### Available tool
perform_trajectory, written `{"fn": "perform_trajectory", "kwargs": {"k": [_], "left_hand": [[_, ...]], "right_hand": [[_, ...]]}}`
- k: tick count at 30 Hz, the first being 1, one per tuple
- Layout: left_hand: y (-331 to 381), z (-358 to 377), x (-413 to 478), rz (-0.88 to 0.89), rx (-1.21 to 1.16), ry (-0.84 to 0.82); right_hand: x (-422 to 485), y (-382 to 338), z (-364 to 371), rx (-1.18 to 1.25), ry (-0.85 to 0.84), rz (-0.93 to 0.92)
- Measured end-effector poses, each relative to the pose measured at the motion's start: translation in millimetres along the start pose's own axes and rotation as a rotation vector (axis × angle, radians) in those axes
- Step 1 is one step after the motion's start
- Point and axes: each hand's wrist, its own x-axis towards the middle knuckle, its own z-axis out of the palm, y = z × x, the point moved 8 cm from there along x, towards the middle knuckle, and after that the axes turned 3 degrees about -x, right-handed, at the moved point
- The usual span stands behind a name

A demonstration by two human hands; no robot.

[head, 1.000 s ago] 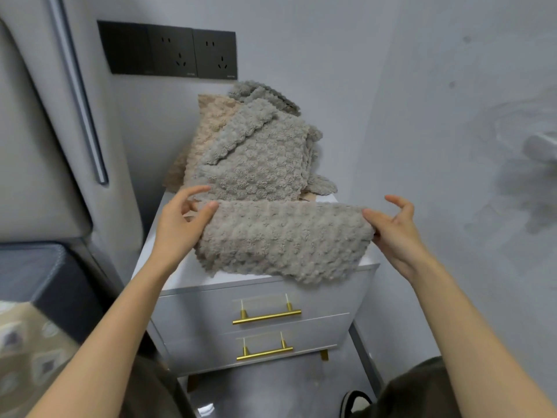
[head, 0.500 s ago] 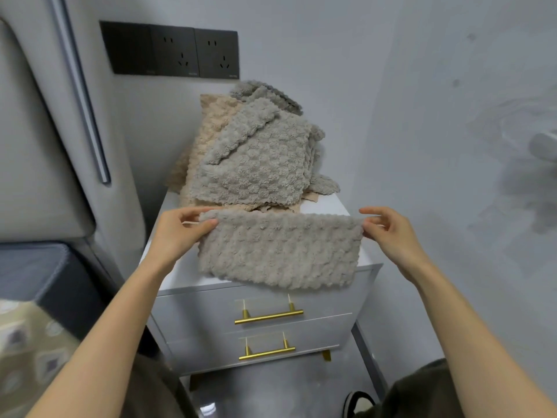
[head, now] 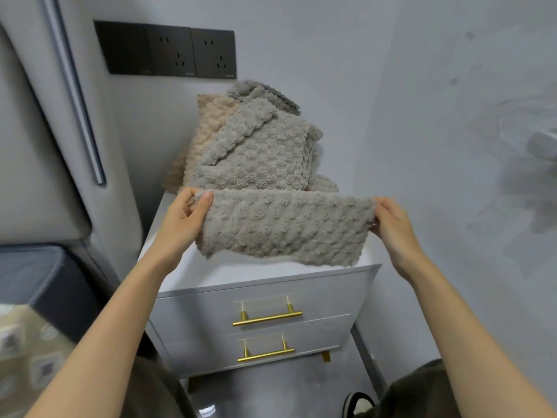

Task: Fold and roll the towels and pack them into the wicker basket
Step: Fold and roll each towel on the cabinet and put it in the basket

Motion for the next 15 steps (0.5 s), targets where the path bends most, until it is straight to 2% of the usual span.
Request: {"fn": "perform_trajectory", "kwargs": {"k": [3, 10, 15], "left_hand": [[4, 4, 0, 0.031, 0.032, 0.003], [-39, 16, 23, -0.134, 0.294, -0.044], [-61, 28, 45, -0.134, 0.362, -0.043]], "right_hand": [[1, -6, -5, 0.028, 0.081, -0.013], [22, 18, 1, -0.237, 0.077, 0.038], [43, 41, 5, -0.275, 0.140, 0.113]]}}
